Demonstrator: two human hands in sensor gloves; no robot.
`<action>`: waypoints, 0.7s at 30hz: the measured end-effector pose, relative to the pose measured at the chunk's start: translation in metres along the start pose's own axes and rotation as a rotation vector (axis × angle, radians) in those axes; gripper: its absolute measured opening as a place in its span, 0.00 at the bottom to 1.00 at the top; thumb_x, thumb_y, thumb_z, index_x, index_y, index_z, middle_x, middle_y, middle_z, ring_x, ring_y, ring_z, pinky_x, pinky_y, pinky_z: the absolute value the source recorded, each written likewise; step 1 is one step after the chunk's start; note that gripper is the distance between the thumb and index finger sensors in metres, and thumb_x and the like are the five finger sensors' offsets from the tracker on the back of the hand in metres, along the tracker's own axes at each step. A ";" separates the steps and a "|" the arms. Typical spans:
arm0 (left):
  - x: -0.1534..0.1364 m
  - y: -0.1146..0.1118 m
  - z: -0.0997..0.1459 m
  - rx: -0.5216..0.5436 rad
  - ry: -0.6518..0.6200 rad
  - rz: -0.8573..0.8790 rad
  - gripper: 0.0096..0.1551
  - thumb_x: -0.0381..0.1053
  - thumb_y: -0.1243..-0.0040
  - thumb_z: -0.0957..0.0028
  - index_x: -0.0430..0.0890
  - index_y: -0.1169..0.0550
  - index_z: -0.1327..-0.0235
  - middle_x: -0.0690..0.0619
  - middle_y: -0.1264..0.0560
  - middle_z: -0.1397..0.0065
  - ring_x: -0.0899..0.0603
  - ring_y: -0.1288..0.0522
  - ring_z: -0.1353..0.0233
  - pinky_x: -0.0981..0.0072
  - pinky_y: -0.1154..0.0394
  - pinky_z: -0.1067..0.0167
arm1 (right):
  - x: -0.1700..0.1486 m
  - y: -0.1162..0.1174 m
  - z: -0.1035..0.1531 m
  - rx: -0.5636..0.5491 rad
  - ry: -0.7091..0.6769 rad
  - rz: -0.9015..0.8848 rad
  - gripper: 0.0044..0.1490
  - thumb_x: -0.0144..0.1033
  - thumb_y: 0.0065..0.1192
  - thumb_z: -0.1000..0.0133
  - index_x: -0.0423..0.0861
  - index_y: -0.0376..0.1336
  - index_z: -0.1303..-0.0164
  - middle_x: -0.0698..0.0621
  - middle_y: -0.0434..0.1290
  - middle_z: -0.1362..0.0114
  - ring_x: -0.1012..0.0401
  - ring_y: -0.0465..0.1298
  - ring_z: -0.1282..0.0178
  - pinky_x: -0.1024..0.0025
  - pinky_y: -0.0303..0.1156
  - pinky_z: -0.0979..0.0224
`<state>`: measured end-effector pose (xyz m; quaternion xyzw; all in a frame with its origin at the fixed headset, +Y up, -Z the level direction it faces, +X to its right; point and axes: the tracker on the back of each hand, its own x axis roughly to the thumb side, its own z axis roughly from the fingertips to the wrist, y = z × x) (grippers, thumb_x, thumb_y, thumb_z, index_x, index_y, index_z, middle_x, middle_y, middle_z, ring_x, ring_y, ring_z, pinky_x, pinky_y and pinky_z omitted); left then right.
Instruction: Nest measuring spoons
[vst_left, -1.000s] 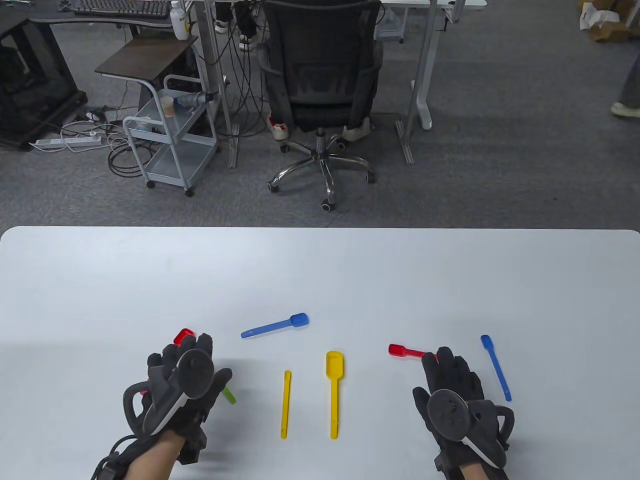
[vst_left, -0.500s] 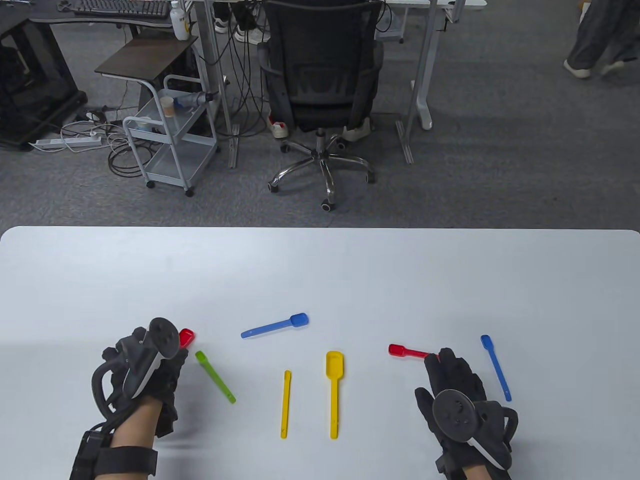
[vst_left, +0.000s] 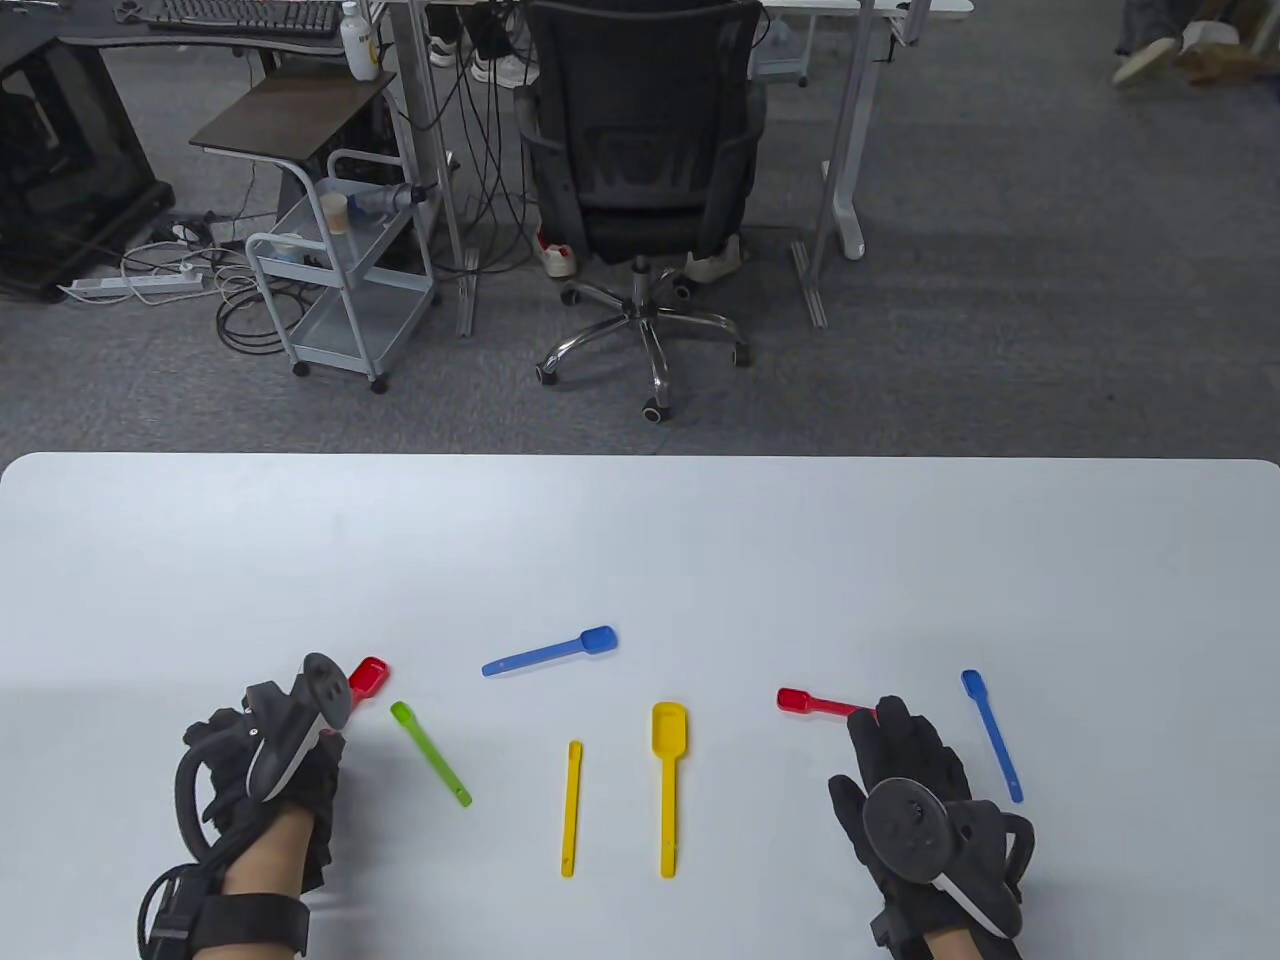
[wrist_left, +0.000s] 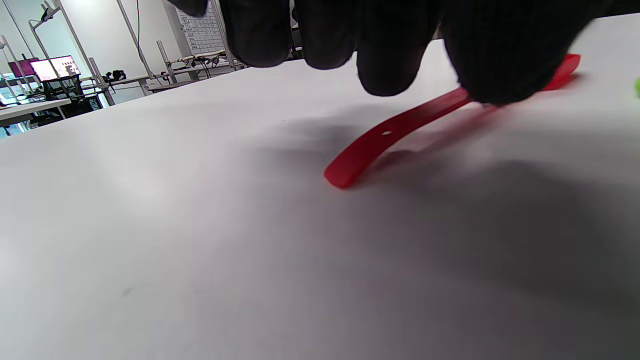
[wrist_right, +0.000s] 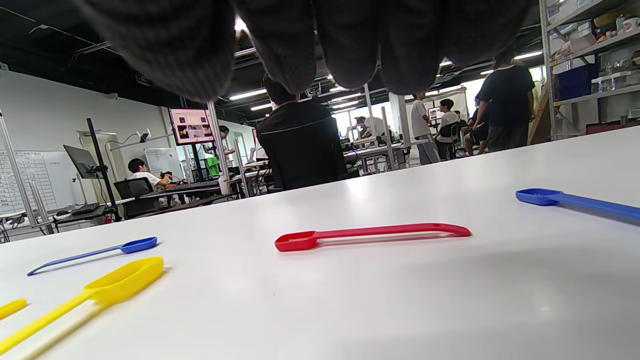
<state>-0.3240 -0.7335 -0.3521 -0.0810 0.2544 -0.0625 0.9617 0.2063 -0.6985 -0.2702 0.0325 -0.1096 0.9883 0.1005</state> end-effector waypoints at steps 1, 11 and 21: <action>0.000 -0.001 0.000 0.000 0.001 -0.006 0.34 0.64 0.27 0.56 0.52 0.17 0.37 0.48 0.30 0.16 0.31 0.28 0.17 0.34 0.39 0.21 | 0.000 0.000 0.000 -0.001 0.000 0.000 0.42 0.51 0.59 0.43 0.46 0.60 0.19 0.35 0.61 0.12 0.33 0.66 0.20 0.37 0.63 0.25; -0.001 -0.009 -0.002 -0.002 0.007 -0.044 0.27 0.61 0.26 0.55 0.52 0.13 0.44 0.49 0.29 0.17 0.32 0.27 0.17 0.35 0.39 0.20 | 0.000 0.000 0.000 0.001 0.004 0.000 0.42 0.51 0.59 0.43 0.46 0.61 0.20 0.35 0.61 0.12 0.33 0.66 0.20 0.37 0.63 0.25; 0.000 -0.012 -0.003 -0.008 -0.012 -0.030 0.25 0.58 0.25 0.55 0.49 0.13 0.47 0.49 0.29 0.17 0.33 0.27 0.17 0.35 0.39 0.20 | 0.000 -0.001 0.000 -0.002 0.009 -0.009 0.42 0.51 0.59 0.43 0.46 0.61 0.20 0.35 0.61 0.12 0.33 0.66 0.20 0.37 0.63 0.24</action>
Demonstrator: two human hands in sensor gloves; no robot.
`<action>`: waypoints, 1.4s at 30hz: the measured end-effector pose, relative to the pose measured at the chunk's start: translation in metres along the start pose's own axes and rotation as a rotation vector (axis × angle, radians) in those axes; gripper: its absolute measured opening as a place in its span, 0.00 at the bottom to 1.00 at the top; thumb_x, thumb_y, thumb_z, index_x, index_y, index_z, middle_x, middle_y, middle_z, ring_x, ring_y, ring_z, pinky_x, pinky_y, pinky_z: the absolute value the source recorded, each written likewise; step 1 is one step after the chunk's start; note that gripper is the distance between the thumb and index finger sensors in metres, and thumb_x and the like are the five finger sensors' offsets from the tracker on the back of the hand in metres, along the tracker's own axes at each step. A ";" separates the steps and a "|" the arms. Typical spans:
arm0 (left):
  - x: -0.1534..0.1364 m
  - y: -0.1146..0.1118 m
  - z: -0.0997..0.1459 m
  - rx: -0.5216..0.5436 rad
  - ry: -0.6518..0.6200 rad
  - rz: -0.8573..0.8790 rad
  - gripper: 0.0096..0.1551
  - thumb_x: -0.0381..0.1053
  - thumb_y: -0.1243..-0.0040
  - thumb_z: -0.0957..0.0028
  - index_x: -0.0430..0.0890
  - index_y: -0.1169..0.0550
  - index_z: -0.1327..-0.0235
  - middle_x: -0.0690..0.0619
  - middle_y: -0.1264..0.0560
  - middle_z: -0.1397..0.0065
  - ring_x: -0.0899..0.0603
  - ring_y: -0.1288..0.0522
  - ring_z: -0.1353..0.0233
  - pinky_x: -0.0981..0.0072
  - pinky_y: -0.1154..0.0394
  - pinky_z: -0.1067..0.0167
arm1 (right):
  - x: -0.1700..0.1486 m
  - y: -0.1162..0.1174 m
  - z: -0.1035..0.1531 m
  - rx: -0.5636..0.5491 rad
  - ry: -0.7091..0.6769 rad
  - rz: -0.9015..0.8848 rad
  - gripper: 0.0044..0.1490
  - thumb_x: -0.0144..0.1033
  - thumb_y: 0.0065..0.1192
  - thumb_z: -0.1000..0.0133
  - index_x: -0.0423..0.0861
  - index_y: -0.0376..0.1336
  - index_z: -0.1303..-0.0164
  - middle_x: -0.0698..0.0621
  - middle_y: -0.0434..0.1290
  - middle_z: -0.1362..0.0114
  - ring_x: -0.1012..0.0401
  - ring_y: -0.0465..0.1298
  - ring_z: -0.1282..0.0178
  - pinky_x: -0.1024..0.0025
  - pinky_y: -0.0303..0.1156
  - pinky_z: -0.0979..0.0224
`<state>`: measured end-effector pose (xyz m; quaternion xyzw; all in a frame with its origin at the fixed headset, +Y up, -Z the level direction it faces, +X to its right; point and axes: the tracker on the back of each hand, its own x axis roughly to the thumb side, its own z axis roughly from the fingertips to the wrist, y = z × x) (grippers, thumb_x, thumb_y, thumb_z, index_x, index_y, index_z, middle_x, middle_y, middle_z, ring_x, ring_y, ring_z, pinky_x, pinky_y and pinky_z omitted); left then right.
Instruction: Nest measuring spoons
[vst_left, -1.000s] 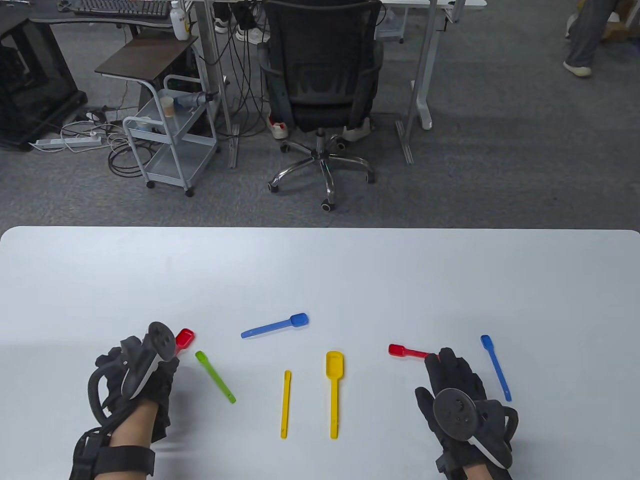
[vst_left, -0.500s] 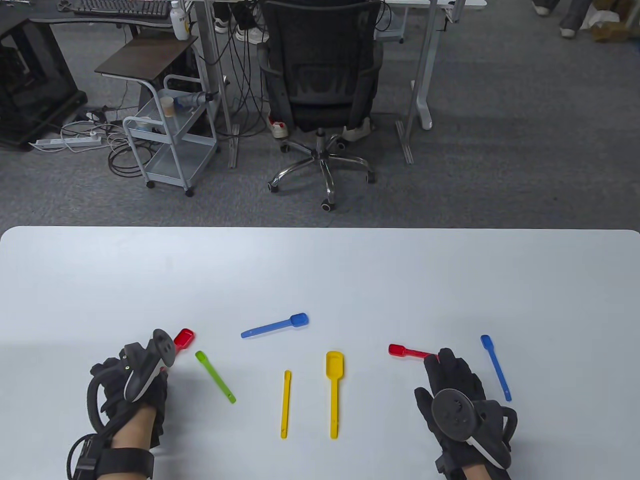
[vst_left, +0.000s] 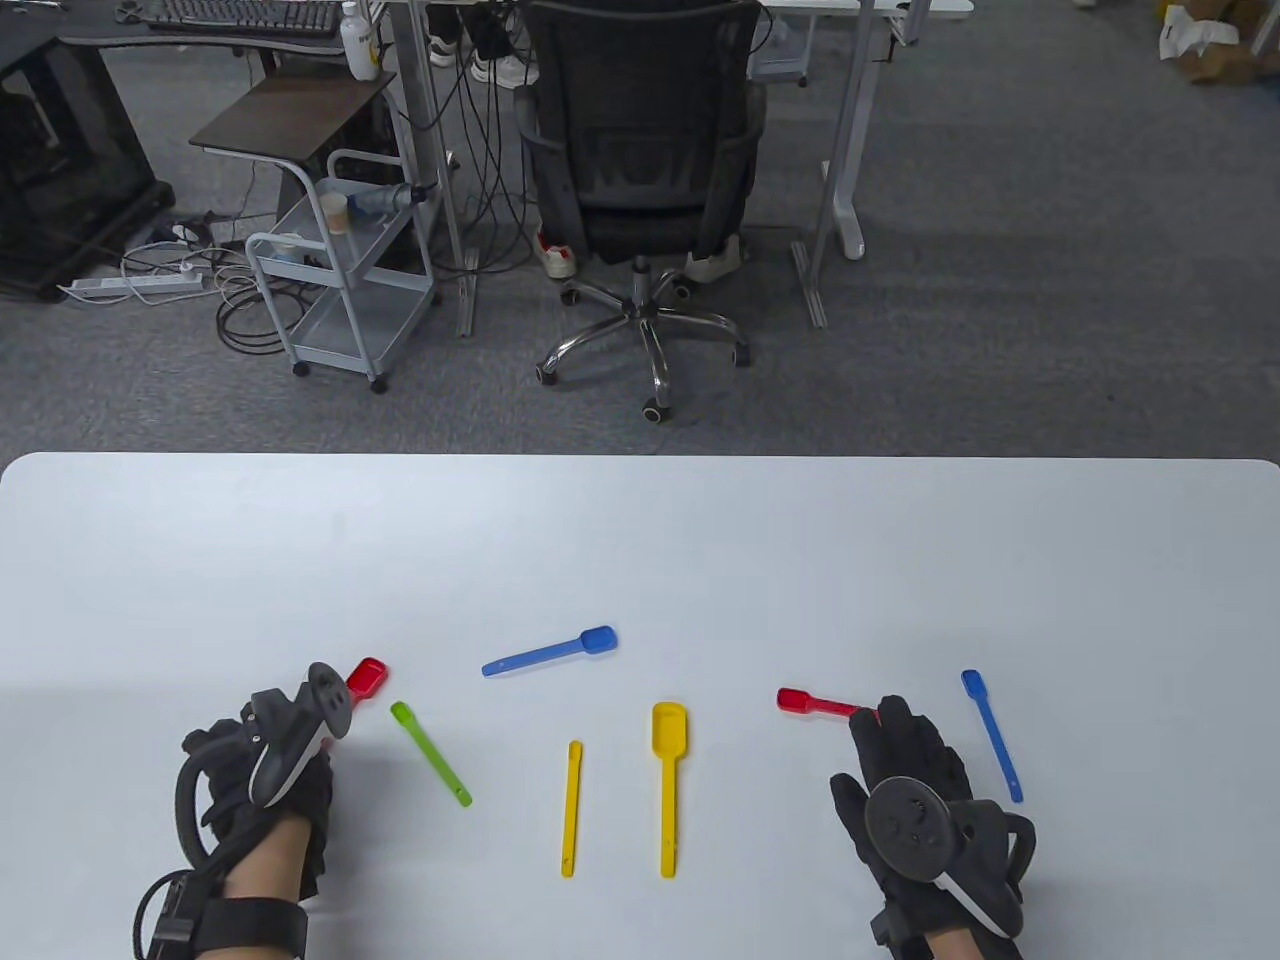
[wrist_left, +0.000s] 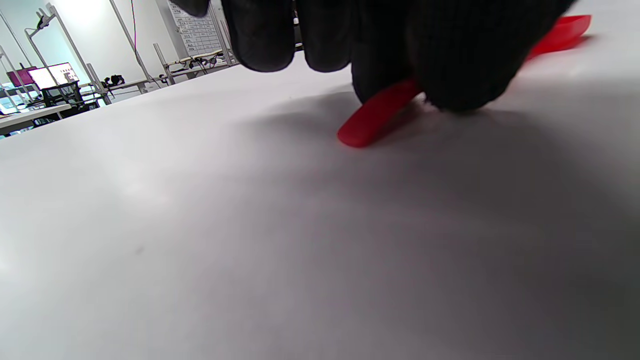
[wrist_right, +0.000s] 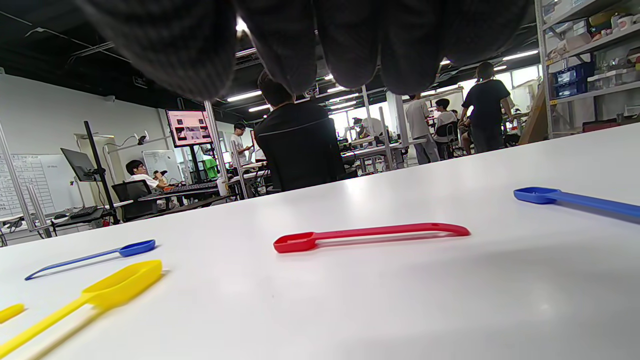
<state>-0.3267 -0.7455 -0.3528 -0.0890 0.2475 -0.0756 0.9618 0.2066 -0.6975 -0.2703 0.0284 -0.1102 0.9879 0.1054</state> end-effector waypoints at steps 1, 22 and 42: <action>0.000 -0.001 -0.001 0.002 -0.007 0.007 0.25 0.58 0.25 0.55 0.49 0.12 0.47 0.49 0.29 0.17 0.33 0.27 0.17 0.35 0.39 0.20 | 0.000 0.000 0.000 -0.001 0.001 -0.001 0.42 0.51 0.59 0.43 0.45 0.61 0.20 0.35 0.61 0.12 0.33 0.66 0.20 0.37 0.63 0.25; 0.021 0.022 0.027 0.118 -0.065 0.037 0.26 0.58 0.24 0.55 0.42 0.11 0.52 0.49 0.30 0.17 0.31 0.29 0.17 0.32 0.41 0.20 | -0.002 -0.001 0.000 -0.013 0.013 -0.005 0.42 0.51 0.59 0.43 0.45 0.60 0.19 0.34 0.59 0.11 0.32 0.65 0.19 0.36 0.63 0.25; 0.080 0.059 0.100 0.213 -0.196 0.154 0.27 0.59 0.24 0.57 0.40 0.11 0.56 0.46 0.29 0.18 0.29 0.28 0.18 0.32 0.41 0.22 | -0.002 -0.002 0.001 -0.009 0.031 -0.009 0.42 0.51 0.59 0.43 0.45 0.60 0.19 0.34 0.59 0.11 0.32 0.65 0.19 0.36 0.62 0.25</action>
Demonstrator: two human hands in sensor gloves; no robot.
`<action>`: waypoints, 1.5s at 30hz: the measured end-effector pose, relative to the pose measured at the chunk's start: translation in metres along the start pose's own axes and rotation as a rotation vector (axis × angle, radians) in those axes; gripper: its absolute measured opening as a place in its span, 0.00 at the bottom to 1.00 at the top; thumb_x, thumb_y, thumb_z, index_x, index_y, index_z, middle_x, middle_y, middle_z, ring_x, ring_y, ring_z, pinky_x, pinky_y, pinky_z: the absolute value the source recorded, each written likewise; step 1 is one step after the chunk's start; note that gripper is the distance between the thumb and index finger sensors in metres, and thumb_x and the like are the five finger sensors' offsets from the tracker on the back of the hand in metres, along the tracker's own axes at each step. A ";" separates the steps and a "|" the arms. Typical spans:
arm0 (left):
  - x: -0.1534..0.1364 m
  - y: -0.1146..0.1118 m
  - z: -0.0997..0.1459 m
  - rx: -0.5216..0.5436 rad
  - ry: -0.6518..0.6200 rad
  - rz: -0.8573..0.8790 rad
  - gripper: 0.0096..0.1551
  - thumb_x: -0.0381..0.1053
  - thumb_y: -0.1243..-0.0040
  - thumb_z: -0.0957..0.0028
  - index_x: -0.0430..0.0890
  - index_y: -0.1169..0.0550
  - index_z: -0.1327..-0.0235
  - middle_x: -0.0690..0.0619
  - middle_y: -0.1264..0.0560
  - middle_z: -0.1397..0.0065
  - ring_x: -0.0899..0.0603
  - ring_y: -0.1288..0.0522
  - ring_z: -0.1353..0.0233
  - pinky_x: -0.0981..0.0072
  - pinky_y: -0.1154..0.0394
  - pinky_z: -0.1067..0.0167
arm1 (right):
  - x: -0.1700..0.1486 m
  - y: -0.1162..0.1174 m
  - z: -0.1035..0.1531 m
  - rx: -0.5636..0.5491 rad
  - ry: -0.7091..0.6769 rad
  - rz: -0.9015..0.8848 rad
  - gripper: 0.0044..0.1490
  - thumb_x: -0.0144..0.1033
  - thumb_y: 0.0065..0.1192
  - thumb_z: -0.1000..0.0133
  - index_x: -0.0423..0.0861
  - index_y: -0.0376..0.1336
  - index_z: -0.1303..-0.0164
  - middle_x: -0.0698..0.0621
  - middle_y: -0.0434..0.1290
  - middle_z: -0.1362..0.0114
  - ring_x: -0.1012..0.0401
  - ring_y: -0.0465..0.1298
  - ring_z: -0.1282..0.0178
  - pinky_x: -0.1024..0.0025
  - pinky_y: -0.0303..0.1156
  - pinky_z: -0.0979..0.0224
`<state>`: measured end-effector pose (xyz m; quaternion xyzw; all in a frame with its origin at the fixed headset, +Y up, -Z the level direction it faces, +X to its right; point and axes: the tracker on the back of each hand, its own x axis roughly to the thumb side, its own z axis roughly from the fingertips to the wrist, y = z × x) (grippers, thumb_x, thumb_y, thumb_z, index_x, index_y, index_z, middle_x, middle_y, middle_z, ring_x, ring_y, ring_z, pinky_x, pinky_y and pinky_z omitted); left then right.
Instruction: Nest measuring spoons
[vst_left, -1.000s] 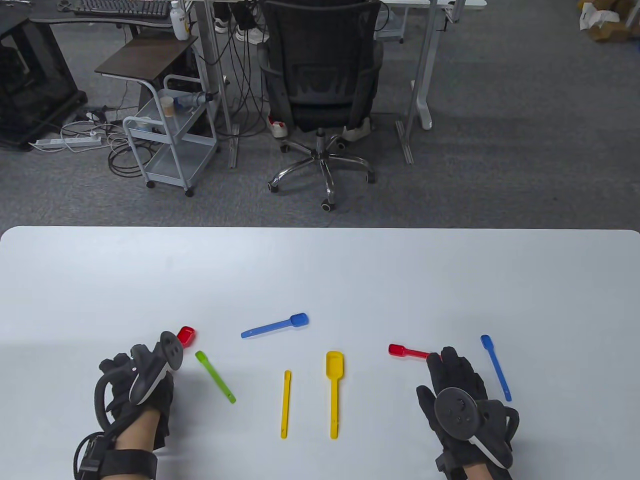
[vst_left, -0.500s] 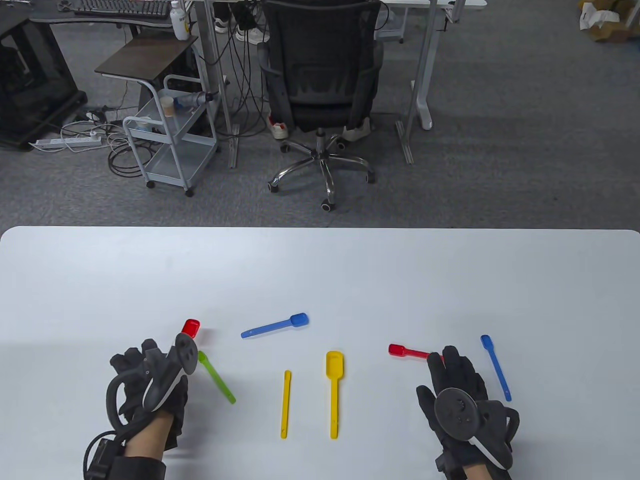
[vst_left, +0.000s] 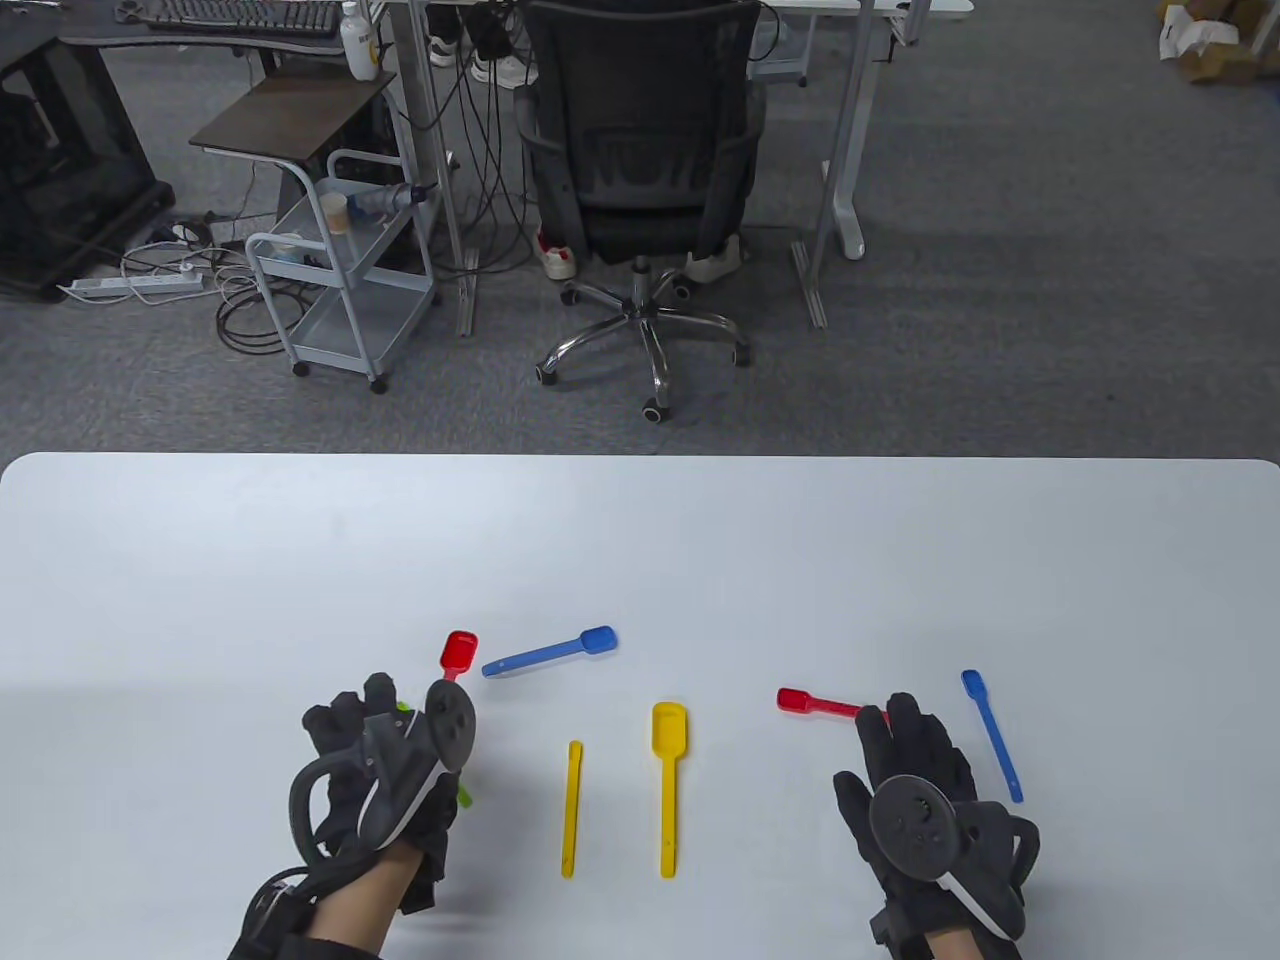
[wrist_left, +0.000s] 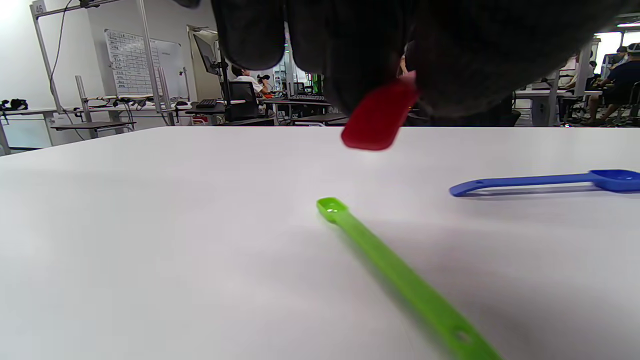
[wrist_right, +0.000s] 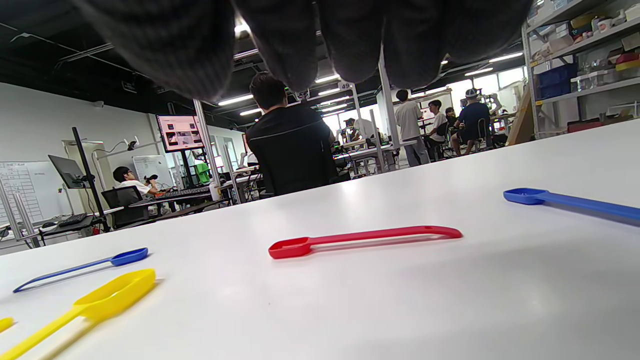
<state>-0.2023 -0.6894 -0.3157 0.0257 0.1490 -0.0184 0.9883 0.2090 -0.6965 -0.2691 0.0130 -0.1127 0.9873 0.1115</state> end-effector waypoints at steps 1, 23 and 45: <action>0.005 0.001 0.004 0.008 -0.006 0.001 0.27 0.59 0.24 0.56 0.39 0.11 0.56 0.46 0.29 0.18 0.28 0.28 0.19 0.32 0.41 0.22 | 0.000 0.000 0.000 0.002 0.002 0.001 0.42 0.51 0.59 0.43 0.45 0.60 0.19 0.34 0.59 0.11 0.32 0.65 0.19 0.36 0.62 0.25; 0.129 -0.002 0.065 -0.014 -0.103 0.058 0.27 0.59 0.24 0.57 0.37 0.10 0.60 0.44 0.29 0.19 0.27 0.28 0.20 0.31 0.41 0.23 | 0.000 0.000 -0.001 0.013 0.026 0.023 0.43 0.52 0.59 0.43 0.45 0.60 0.19 0.34 0.59 0.11 0.32 0.65 0.19 0.35 0.62 0.25; 0.176 -0.036 0.085 -0.128 -0.059 0.065 0.27 0.60 0.25 0.57 0.37 0.10 0.63 0.42 0.29 0.20 0.26 0.28 0.21 0.30 0.42 0.24 | 0.002 -0.001 0.001 0.011 0.018 0.028 0.43 0.52 0.60 0.44 0.45 0.60 0.19 0.34 0.58 0.11 0.32 0.65 0.19 0.35 0.62 0.25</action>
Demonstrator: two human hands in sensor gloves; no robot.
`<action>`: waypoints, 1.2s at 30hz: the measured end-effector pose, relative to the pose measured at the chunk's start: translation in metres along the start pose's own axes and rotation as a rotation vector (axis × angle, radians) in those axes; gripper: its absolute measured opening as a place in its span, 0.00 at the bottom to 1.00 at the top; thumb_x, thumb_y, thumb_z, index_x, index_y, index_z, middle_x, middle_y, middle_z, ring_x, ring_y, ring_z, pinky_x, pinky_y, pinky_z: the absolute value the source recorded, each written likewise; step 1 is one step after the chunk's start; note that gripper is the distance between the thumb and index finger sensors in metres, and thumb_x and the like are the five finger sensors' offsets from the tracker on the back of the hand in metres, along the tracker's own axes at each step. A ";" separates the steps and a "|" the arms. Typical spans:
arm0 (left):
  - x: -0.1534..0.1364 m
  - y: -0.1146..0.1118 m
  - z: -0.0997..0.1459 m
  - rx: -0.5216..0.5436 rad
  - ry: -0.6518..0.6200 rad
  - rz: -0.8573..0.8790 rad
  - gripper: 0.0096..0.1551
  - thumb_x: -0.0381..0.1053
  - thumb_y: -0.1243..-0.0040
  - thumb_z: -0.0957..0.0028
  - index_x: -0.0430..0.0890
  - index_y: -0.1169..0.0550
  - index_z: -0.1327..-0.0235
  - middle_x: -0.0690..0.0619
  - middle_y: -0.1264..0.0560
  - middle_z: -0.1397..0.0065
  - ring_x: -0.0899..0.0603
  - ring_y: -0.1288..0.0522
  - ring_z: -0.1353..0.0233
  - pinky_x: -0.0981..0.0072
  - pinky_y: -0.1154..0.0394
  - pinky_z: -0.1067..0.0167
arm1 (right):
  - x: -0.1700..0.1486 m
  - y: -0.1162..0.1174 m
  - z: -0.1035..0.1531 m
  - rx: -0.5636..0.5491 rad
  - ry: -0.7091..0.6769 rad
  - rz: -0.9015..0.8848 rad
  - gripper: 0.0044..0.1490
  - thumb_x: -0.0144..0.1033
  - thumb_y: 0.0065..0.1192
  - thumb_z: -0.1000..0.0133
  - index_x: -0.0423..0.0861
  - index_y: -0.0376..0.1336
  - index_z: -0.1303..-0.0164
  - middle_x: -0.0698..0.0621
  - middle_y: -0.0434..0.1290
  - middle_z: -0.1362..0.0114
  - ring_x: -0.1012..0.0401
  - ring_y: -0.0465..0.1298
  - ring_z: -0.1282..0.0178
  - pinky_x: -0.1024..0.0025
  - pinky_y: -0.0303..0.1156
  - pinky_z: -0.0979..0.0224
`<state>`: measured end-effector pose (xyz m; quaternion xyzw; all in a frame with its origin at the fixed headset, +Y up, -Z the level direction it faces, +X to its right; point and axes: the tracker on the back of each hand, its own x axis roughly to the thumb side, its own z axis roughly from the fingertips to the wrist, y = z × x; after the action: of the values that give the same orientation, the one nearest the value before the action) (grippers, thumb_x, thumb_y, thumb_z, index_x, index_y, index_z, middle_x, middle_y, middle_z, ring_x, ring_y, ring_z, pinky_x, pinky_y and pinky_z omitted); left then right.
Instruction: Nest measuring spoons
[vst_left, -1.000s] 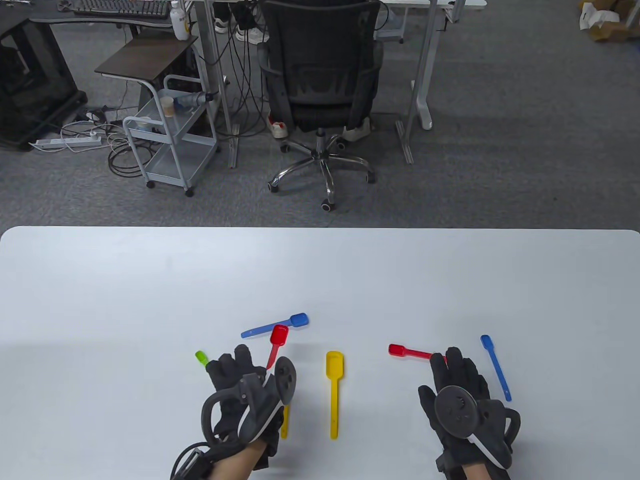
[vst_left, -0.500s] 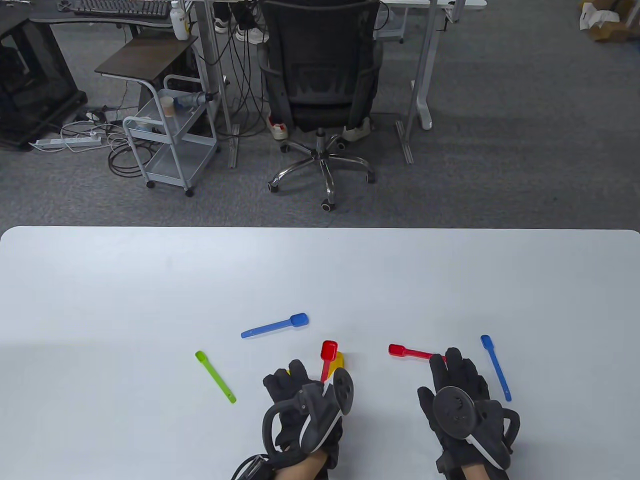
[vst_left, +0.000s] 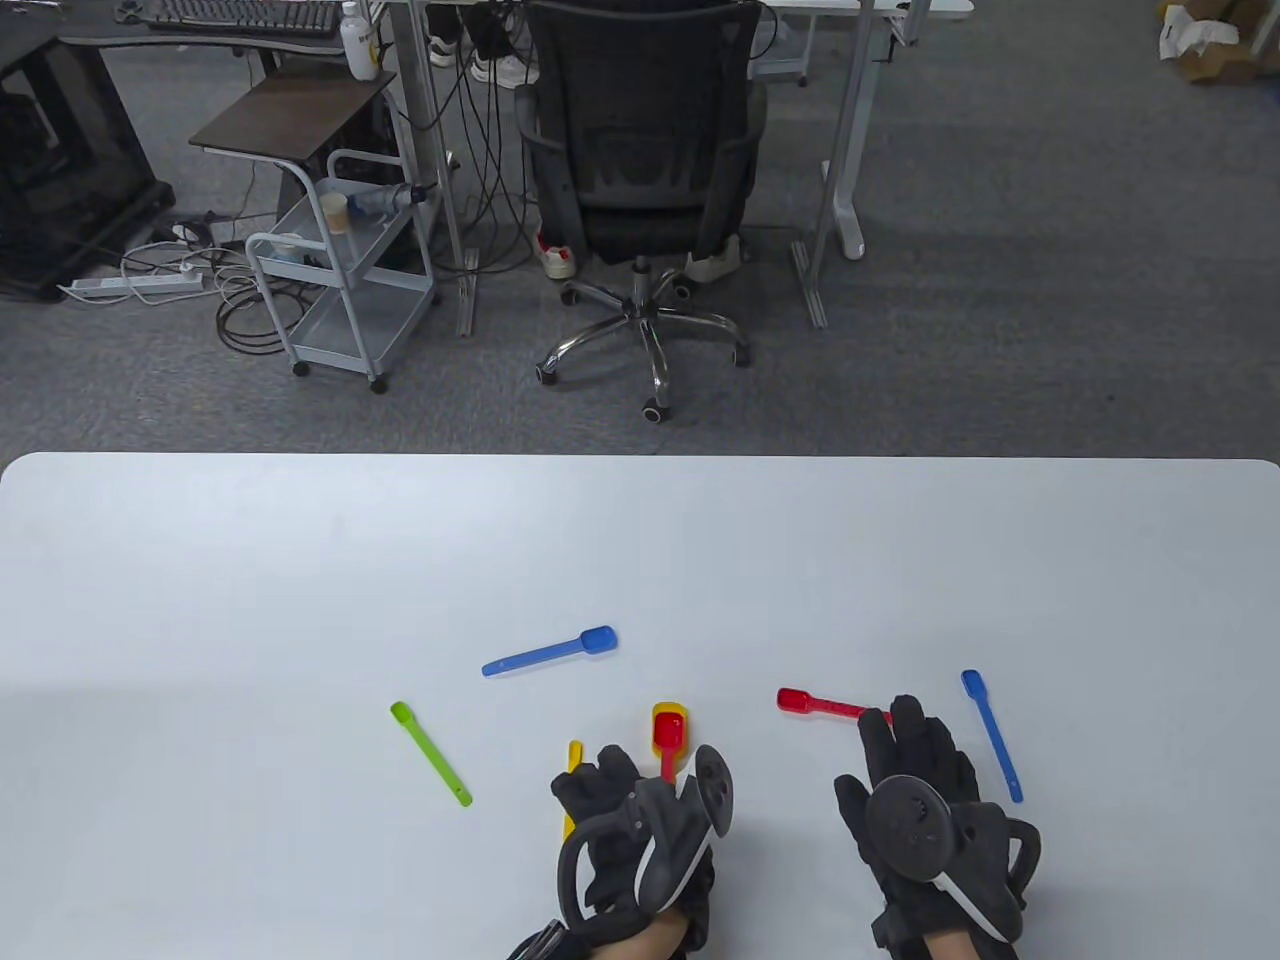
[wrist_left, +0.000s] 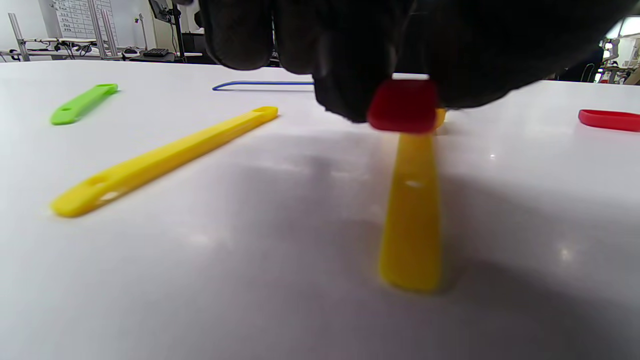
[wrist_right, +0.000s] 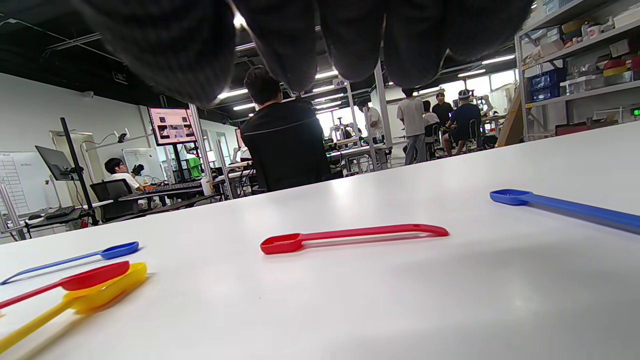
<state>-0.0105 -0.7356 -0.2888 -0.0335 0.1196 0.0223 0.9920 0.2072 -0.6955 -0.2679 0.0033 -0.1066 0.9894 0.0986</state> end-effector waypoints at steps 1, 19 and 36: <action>0.000 -0.001 -0.001 0.001 0.000 0.000 0.27 0.60 0.25 0.57 0.37 0.10 0.63 0.42 0.29 0.20 0.26 0.28 0.20 0.30 0.42 0.24 | 0.000 0.000 0.000 0.000 -0.001 -0.001 0.43 0.52 0.60 0.44 0.45 0.60 0.19 0.34 0.58 0.11 0.32 0.65 0.19 0.35 0.62 0.25; 0.003 -0.005 -0.007 0.013 0.025 -0.029 0.31 0.67 0.29 0.56 0.40 0.09 0.62 0.43 0.28 0.20 0.26 0.28 0.20 0.31 0.42 0.23 | 0.002 0.001 0.000 0.013 -0.004 0.017 0.43 0.51 0.62 0.44 0.45 0.60 0.19 0.34 0.58 0.11 0.32 0.65 0.19 0.35 0.62 0.24; -0.013 0.023 -0.009 0.041 -0.001 -0.016 0.47 0.75 0.33 0.60 0.49 0.20 0.31 0.44 0.30 0.17 0.25 0.30 0.19 0.29 0.44 0.23 | 0.005 0.003 0.000 0.022 -0.017 0.029 0.44 0.51 0.62 0.44 0.45 0.60 0.19 0.34 0.58 0.10 0.32 0.65 0.19 0.35 0.62 0.24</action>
<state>-0.0261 -0.7142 -0.2956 -0.0140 0.1191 0.0120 0.9927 0.2012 -0.6976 -0.2688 0.0111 -0.0964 0.9918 0.0832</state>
